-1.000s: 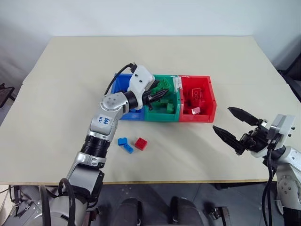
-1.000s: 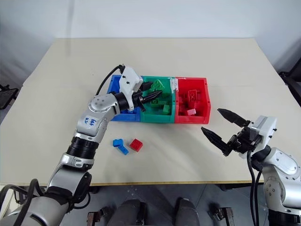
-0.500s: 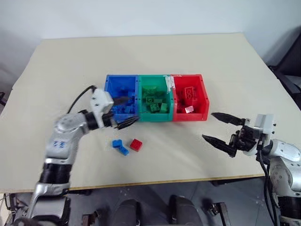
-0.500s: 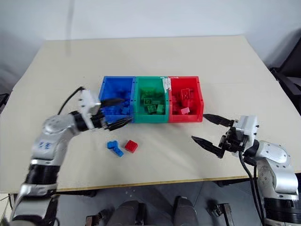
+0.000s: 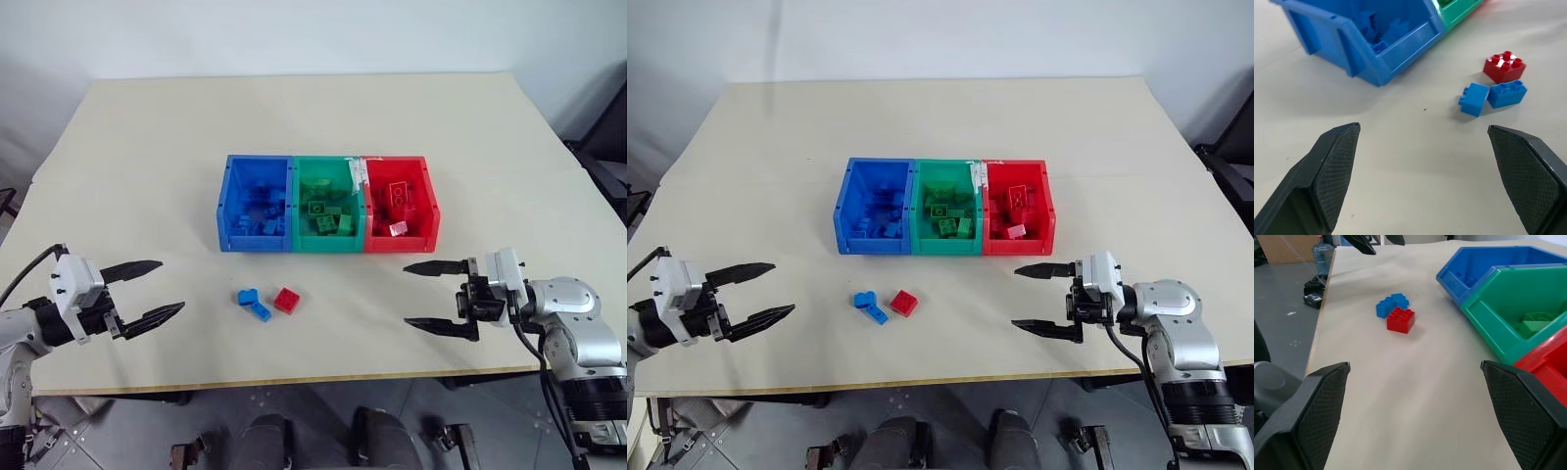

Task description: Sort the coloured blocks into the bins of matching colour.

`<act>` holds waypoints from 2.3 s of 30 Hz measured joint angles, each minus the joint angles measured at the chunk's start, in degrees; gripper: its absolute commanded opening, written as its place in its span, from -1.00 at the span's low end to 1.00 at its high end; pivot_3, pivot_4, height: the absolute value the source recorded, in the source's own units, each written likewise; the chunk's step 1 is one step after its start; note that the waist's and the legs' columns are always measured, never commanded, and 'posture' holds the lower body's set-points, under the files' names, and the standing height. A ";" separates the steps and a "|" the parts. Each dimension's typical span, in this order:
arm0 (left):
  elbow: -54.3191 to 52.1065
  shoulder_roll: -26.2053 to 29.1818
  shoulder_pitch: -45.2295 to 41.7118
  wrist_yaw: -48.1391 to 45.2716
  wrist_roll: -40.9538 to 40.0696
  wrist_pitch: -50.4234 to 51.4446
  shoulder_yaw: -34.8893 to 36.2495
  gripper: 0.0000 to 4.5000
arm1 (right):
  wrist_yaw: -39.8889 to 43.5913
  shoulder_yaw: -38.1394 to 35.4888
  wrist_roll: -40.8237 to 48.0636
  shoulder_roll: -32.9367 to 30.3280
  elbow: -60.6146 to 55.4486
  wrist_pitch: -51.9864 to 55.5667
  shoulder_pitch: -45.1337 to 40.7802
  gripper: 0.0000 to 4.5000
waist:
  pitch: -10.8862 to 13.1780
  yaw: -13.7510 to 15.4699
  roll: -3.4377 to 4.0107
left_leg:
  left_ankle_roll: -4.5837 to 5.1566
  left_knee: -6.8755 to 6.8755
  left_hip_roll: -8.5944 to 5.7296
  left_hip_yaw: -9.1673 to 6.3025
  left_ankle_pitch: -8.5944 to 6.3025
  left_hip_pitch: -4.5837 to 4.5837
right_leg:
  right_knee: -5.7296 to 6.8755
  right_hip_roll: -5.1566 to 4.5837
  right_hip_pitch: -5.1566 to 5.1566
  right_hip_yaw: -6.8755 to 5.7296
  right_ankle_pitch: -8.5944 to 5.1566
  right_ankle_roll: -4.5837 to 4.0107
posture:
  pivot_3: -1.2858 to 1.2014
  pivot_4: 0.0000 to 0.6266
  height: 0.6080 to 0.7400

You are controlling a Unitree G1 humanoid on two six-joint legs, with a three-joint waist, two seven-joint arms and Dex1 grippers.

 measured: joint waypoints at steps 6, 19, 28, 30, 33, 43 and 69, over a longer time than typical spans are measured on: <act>-6.93 0.93 -5.83 -3.01 0.39 3.18 -10.87 0.96 | 0.46 -1.99 0.07 -3.69 0.10 0.01 2.70 1.00 | 0.00 0.40 0.00 | 0.00 -0.03 -0.03 0.03 0.00 -0.01 | -0.01 0.02 -0.01 -0.01 0.00 0.00 | 0.03 -0.52 1.00; -3.51 -2.53 -28.94 -5.35 11.96 7.76 -36.40 0.96 | -2.99 -7.75 0.77 -7.02 -7.09 1.46 13.61 1.00 | -0.01 0.39 0.00 | 0.01 -0.05 -0.34 0.59 0.02 0.02 | 0.02 0.10 -0.05 0.06 0.00 0.00 | 0.03 -0.52 1.00; 11.00 -7.72 -37.14 -8.52 20.03 1.86 -43.32 0.96 | -6.00 -9.26 1.41 -6.96 -12.06 2.60 17.81 1.00 | 0.00 0.72 -0.03 | 0.04 0.00 -0.40 0.55 0.03 -0.06 | -0.02 0.06 -0.03 0.05 0.01 0.02 | 0.03 -0.52 1.00; 11.62 -9.24 -37.84 -8.57 20.49 1.60 -43.75 0.96 | -6.63 -9.34 1.45 -6.96 -12.61 2.68 18.77 1.00 | 0.00 0.65 -0.03 | 0.04 0.00 -0.39 0.55 0.03 -0.06 | -0.02 0.07 -0.03 0.04 0.01 0.02 | 0.03 -0.52 1.00; 12.85 -9.86 -37.92 -8.63 21.06 1.49 -44.36 0.69 | -7.28 -9.34 1.49 -6.95 -13.58 2.76 19.60 1.00 | 0.00 0.53 -0.03 | 0.04 0.00 -0.38 0.56 0.03 -0.05 | -0.01 0.07 -0.04 0.03 0.01 0.02 | 0.03 -0.52 1.00; 12.98 -10.43 -38.31 -8.53 22.50 1.17 -44.34 -0.18 | -8.43 -9.34 1.88 -6.95 -14.23 3.04 19.59 1.00 | 0.00 0.63 -0.03 | 0.05 0.02 -0.37 0.55 0.03 -0.02 | 0.01 0.06 -0.01 0.05 0.01 0.02 | 0.03 -0.52 1.00; 64.76 -44.28 -72.34 18.29 19.37 -13.93 -29.39 0.03 | -31.31 -18.36 4.39 5.74 -24.81 3.44 27.52 1.00 | 0.01 1.68 -0.13 | 0.14 -0.17 -0.54 0.54 0.08 -0.14 | -0.21 0.03 -0.06 -0.06 0.06 0.11 | 0.03 -0.52 1.00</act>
